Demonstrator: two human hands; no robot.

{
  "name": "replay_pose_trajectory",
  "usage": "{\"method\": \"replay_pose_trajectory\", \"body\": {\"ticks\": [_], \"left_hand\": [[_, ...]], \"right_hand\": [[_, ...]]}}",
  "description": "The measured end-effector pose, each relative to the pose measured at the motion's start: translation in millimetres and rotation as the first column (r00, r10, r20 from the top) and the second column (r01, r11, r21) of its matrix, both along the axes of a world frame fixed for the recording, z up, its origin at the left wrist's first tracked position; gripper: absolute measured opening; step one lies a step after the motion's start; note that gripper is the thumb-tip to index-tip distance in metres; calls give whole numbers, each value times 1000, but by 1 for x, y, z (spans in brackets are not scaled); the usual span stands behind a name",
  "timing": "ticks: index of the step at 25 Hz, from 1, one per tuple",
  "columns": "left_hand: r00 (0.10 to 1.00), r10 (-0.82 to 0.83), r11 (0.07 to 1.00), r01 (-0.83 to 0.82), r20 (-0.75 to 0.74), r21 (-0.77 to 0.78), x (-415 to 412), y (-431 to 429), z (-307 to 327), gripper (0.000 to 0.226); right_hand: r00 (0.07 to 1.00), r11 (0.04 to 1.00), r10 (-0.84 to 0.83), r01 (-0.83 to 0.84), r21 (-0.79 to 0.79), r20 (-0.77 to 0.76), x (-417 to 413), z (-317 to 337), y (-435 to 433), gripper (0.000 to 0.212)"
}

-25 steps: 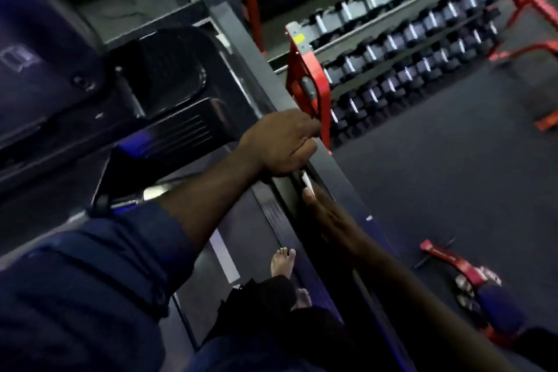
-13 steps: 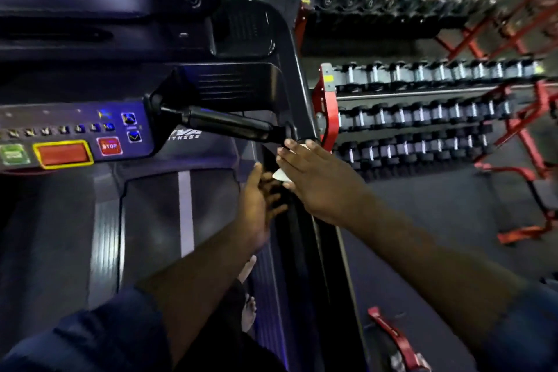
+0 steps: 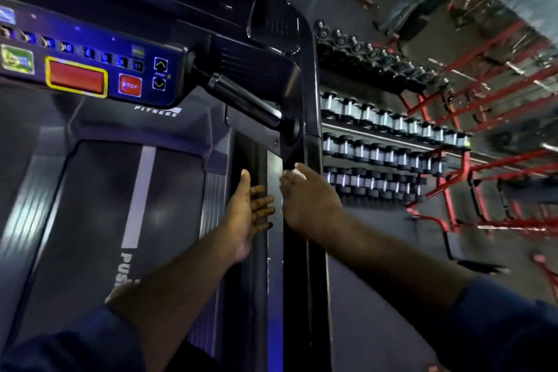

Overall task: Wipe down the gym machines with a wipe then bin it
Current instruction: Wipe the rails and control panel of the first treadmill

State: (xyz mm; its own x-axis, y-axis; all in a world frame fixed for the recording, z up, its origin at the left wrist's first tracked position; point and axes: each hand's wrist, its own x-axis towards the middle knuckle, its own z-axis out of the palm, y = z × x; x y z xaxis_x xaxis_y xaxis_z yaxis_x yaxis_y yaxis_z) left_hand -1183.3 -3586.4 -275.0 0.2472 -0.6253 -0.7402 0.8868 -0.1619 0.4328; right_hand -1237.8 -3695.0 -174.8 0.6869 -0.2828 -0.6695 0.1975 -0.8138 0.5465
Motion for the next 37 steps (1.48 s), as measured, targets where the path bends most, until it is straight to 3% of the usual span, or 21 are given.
{"method": "replay_pose_trajectory", "body": {"ticks": [4, 8, 10, 11, 13, 15, 18, 21, 23, 25, 29, 33, 37], "left_hand": [[998, -56, 998, 56, 22, -31, 7, 10, -6, 76], [984, -176, 984, 175, -42, -25, -13, 24, -3, 72], [975, -203, 979, 203, -87, -12, -25, 31, -5, 77], [970, -214, 977, 213, -112, -24, -31, 34, -6, 81], [955, -253, 967, 249, -153, -47, -42, 31, -12, 93], [942, -280, 960, 268, -184, -88, -52, 27, -21, 97], [926, -241, 968, 207, -291, -142, -58, 34, -26, 94], [904, -248, 969, 226, -347, -104, -67, 50, -31, 110], [907, -282, 959, 267, -313, -90, -73, 54, -30, 106], [903, -319, 948, 308, -287, -86, -78, 57, -28, 106], [912, -323, 946, 305, -254, -107, -79, 66, -35, 112], [935, -285, 958, 284, -213, -33, -89, 84, -30, 104], [940, -298, 954, 300, -168, -11, -121, 102, -15, 91]], "right_hand": [[984, 992, -72, 54, -115, -162, 29, -31, 13, 64], [954, 1000, 1, 5, 19, -299, -38, -23, 55, 62], [972, 998, 9, 8, 69, -235, -53, -6, 54, 69], [993, 997, -12, 20, 70, -118, -53, -3, 47, 73], [999, 998, -46, 47, -36, 22, -39, -9, 22, 74], [996, 989, -75, 81, -125, 58, -13, -18, 8, 74], [984, 980, -178, 175, -92, -26, -23, -33, 41, 76], [965, 994, -103, 92, -53, -242, -89, -12, 93, 73], [985, 997, -73, 74, 3, -157, -106, 2, 94, 71], [999, 999, -23, 22, -45, -41, -104, -3, 83, 69], [995, 981, -85, 74, -180, -58, -82, -36, 91, 72], [973, 997, -70, 67, -24, -221, -158, -48, 154, 69], [996, 966, -58, 75, 249, -74, -219, -34, 178, 49]]}}
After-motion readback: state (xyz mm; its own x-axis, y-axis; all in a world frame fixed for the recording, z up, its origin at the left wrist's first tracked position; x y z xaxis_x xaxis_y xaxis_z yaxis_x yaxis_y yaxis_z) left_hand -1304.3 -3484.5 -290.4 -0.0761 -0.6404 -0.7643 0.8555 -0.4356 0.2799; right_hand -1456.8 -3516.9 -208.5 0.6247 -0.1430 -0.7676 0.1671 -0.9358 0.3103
